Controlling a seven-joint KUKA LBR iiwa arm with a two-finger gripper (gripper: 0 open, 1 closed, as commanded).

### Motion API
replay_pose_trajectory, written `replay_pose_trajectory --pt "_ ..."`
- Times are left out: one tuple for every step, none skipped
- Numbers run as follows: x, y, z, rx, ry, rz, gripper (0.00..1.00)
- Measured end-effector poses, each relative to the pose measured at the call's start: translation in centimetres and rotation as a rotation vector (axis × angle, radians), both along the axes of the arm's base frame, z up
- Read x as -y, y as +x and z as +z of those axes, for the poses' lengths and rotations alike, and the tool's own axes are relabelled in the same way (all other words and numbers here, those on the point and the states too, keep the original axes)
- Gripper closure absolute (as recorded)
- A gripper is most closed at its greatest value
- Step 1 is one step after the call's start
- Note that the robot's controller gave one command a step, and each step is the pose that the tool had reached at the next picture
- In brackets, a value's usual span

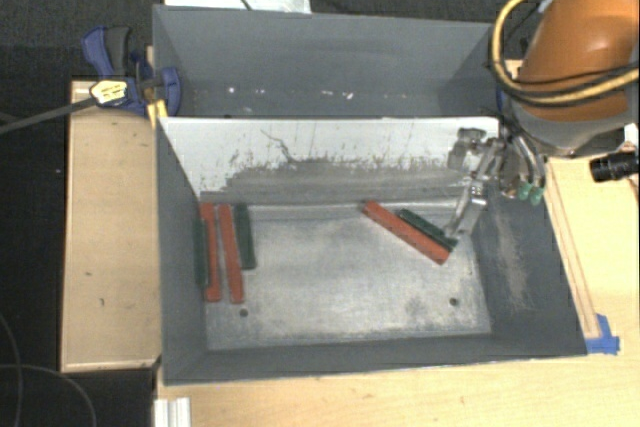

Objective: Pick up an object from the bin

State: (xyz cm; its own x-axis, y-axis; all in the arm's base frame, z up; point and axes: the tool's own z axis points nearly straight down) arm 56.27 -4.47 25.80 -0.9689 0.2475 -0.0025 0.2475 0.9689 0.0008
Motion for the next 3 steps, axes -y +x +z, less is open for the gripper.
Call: replay_pose_trajectory --pt "-3.0 -0.7 -16.3 -0.008 0.001 0.118 0.00" --pt "6.0 2.1 -18.4 0.001 -0.005 0.101 0.00" --pt "5.5 2.2 -18.3 0.002 -0.001 0.107 1.00"
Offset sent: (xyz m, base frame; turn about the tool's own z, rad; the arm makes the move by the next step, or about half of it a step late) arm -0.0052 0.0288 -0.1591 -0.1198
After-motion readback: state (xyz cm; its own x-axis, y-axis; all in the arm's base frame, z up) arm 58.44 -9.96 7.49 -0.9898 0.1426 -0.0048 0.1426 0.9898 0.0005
